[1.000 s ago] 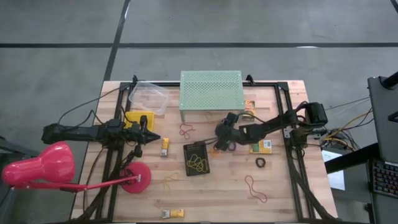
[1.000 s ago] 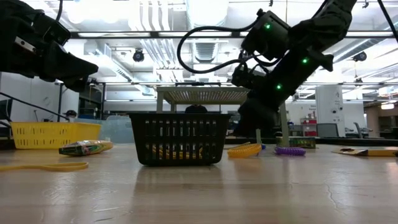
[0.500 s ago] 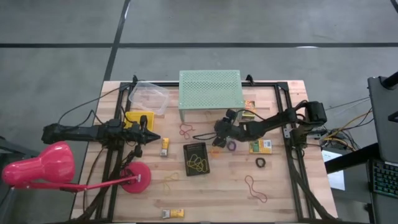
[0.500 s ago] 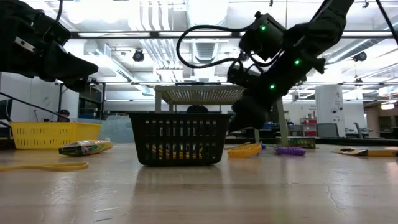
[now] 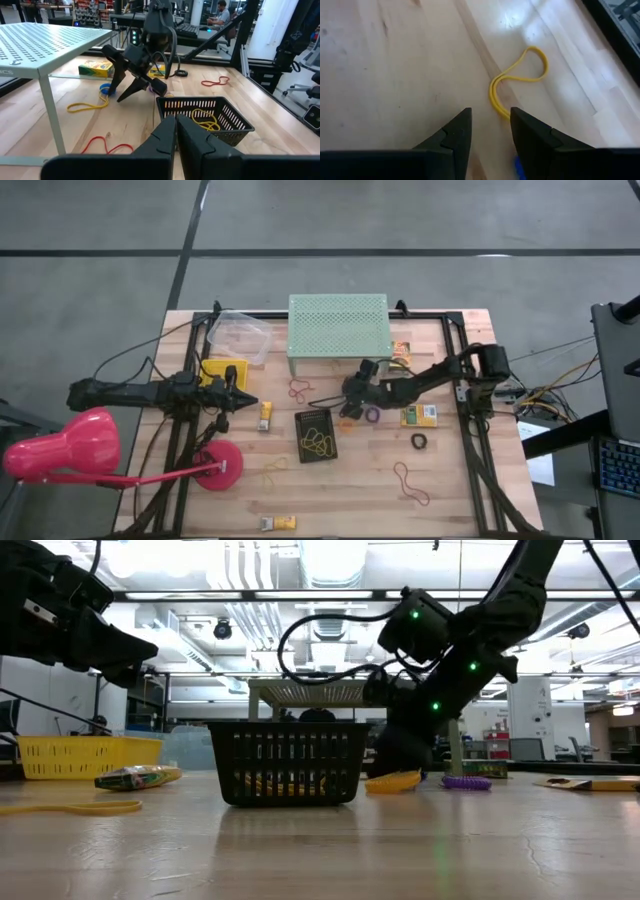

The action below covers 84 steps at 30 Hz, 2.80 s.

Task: Pick & Place Office Desk Supplies
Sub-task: Put the yellow rubber band into the black bin

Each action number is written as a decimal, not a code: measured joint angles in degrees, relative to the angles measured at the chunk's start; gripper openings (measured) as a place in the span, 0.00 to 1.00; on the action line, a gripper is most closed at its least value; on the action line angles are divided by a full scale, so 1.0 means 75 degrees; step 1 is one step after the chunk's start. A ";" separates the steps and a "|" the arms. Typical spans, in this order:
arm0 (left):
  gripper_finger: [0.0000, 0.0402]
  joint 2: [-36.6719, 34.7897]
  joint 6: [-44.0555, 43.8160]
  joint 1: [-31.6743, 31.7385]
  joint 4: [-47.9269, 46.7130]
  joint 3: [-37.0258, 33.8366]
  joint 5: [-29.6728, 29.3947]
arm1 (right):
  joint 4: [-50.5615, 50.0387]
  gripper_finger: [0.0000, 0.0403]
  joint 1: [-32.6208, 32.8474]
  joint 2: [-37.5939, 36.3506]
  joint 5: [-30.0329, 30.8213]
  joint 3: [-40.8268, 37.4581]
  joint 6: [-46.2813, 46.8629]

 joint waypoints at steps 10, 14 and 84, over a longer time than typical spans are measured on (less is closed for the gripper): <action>0.06 0.0000 -0.0003 0.0000 -0.0003 -0.0001 0.0000 | 0.0017 0.33 0.0003 -0.0146 0.0038 0.0000 -0.0402; 0.06 0.0000 0.0000 0.0002 -0.0003 0.0001 0.0000 | 0.0033 0.33 -0.0049 0.0027 0.0218 -0.0003 -0.0599; 0.06 0.0000 0.0000 0.0000 -0.0002 -0.0001 0.0000 | 0.0469 0.02 -0.0670 0.0168 -0.0062 0.0032 -0.0099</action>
